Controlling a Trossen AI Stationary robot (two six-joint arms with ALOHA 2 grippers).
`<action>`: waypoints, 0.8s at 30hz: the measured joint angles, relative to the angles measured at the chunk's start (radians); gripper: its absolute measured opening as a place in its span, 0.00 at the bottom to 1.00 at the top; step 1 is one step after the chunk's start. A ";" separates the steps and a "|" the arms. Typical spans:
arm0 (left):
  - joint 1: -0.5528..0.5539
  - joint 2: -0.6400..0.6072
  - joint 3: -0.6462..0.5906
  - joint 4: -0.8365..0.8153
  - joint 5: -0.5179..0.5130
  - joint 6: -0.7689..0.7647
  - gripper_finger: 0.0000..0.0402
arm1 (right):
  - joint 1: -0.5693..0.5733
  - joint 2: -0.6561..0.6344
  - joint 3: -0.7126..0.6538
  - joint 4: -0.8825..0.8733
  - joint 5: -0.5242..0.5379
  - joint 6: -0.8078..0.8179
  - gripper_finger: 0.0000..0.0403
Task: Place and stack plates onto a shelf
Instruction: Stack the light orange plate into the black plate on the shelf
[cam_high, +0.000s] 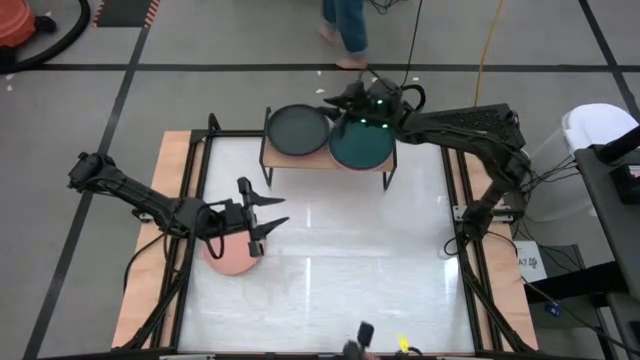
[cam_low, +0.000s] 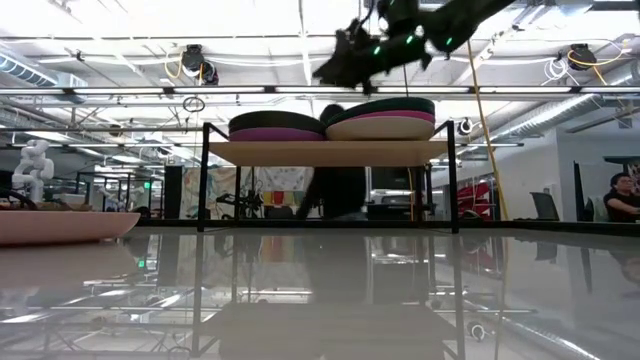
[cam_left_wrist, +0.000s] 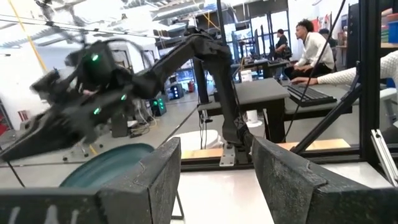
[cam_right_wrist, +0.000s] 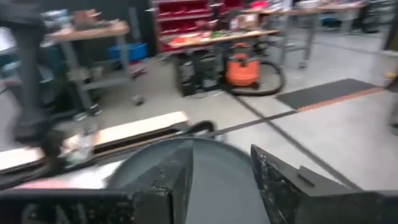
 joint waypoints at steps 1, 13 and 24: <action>0.002 0.000 0.000 0.002 0.000 0.000 0.51 | 0.002 -0.033 0.000 -0.040 -0.032 -0.007 0.36; 0.045 0.006 0.000 -0.053 0.000 -0.084 0.51 | 0.226 -0.575 -0.582 -0.008 -0.068 -0.106 0.32; 0.107 0.031 0.004 -0.283 0.005 -0.398 0.51 | 0.502 -0.934 -1.199 0.620 -0.117 0.036 0.32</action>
